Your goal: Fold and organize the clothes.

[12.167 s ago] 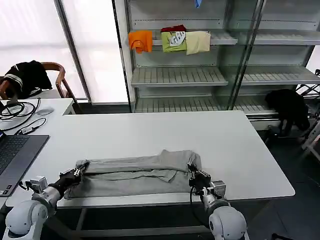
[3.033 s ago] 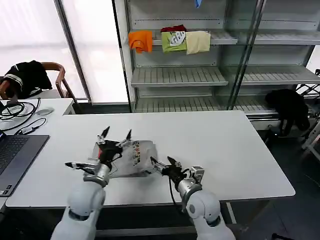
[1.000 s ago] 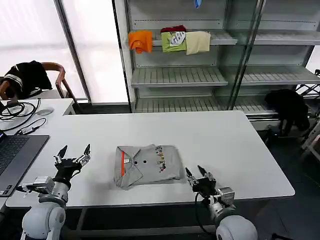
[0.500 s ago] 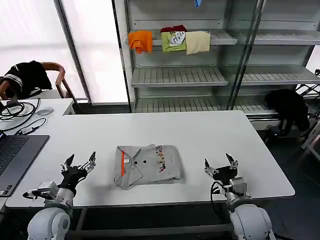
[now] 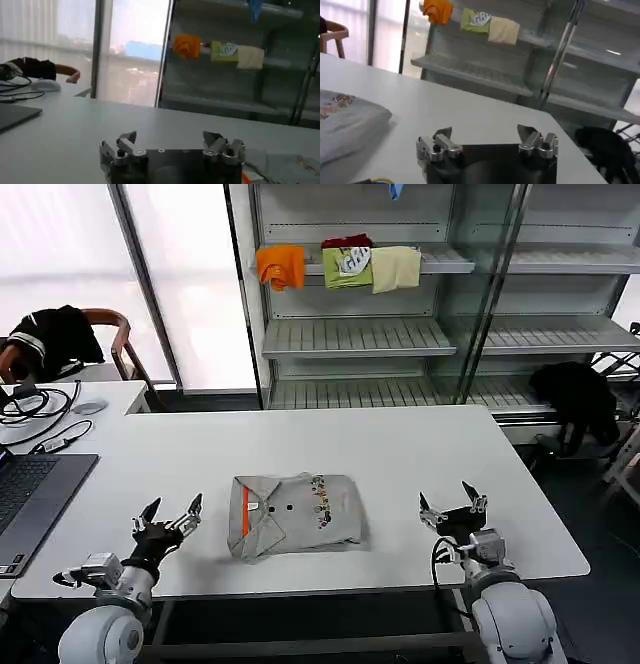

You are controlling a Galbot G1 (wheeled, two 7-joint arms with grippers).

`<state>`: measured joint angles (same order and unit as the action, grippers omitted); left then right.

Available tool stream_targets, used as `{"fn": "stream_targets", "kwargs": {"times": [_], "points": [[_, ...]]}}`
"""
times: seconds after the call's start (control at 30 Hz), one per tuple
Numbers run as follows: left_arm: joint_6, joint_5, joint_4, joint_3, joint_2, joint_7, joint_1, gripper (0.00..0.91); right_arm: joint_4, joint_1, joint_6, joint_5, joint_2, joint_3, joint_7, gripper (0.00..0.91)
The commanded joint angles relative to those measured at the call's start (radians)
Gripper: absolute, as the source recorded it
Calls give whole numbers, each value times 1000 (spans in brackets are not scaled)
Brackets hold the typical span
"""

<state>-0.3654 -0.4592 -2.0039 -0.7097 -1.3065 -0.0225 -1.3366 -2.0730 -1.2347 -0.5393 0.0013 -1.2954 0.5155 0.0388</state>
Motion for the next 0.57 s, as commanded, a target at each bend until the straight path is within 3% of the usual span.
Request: {"fn": "stream_targets", "kwargs": {"times": [0.03,0.57], "points": [[-1,-9,-21,-5,1,26,-3,907,6,5,8,48,2,6,2,907],[15,-9,-5,10,3,48,31,907,14,31,-32,23,6,-19,-13,907]]}}
